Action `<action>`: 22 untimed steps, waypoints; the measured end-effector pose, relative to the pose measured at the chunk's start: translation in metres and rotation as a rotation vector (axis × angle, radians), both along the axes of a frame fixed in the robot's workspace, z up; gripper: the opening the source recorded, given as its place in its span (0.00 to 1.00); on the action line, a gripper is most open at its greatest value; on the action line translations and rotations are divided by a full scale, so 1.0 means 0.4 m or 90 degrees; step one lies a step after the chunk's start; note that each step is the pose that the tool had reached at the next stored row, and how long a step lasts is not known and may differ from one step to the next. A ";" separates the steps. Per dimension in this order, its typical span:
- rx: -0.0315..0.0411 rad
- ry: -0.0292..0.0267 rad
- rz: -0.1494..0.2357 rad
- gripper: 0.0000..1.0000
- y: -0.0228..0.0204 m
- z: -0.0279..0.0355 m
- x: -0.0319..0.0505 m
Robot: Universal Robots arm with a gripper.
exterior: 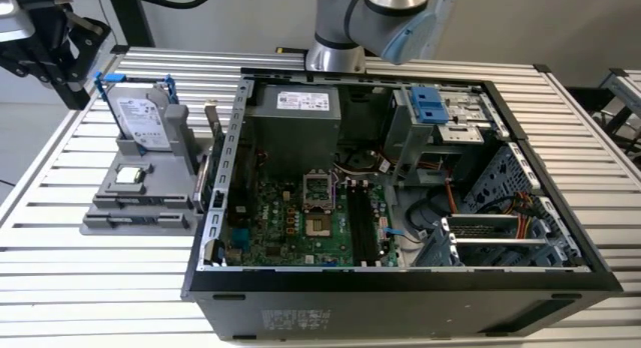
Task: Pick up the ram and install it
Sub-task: 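Pick up the ram and move it above insertion slot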
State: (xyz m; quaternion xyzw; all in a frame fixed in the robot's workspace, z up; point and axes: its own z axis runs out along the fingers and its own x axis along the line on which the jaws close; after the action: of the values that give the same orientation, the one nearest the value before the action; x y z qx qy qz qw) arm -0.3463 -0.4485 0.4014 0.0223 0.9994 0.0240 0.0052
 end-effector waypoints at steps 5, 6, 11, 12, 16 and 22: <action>0.0000 0.0000 0.016 0.00 0.000 0.000 0.000; 0.0001 -0.0001 0.023 0.00 0.000 0.000 0.000; 0.0000 0.0000 0.063 0.00 0.000 0.000 0.000; 0.0000 -0.0001 0.071 0.00 0.000 0.000 0.000; 0.0000 0.0000 0.106 0.00 0.000 0.000 0.000; 0.0000 0.0000 0.161 0.00 0.000 0.000 0.000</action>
State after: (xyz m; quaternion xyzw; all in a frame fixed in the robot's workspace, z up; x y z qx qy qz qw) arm -0.3463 -0.4485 0.4015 -0.1038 0.9943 0.0245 0.0021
